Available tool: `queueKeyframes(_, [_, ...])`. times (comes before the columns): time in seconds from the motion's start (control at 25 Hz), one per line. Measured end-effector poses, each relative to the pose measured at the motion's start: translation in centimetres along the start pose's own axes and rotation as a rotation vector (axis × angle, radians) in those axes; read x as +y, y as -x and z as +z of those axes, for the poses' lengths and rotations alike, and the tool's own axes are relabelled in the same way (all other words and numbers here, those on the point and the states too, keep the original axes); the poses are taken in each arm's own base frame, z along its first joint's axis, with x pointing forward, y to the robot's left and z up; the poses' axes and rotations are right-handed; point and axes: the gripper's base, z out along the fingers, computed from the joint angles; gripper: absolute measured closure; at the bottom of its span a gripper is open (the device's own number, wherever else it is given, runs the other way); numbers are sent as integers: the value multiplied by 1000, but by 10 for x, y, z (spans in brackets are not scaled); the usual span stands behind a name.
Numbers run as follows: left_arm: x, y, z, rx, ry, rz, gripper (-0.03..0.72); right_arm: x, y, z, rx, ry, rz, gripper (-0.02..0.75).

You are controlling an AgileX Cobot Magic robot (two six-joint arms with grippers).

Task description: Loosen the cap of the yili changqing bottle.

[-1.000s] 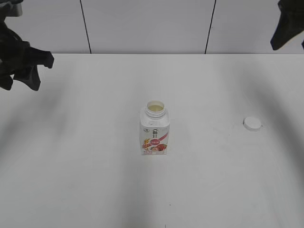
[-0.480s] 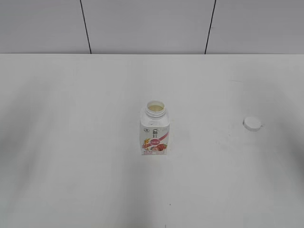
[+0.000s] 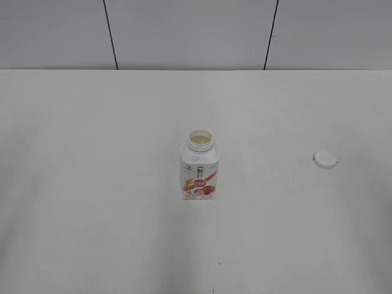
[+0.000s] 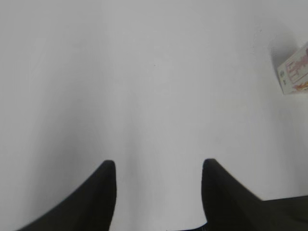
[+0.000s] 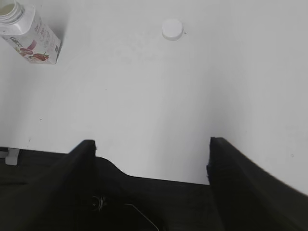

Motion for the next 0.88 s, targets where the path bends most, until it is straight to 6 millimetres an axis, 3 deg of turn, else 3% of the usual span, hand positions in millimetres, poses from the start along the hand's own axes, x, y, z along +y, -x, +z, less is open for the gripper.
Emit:
queueKeyframes(0.32, [10, -49, -31, -219, -80, 58, 323, 4, -47, -4, -89, -9, -57, 172])
queueKeyframes(0.56, [12, -74, -50, -346, -154, 115, 323, 5, -82, -7, -191, -37, -96, 172])
queueKeyframes(0.72, [11, -79, -47, -328, -170, 117, 323, 6, -97, -7, -244, -50, -109, 172])
queueKeyframes(0.88, [10, -79, -45, -322, -177, 121, 323, 4, -96, -4, -263, -70, -116, 172])
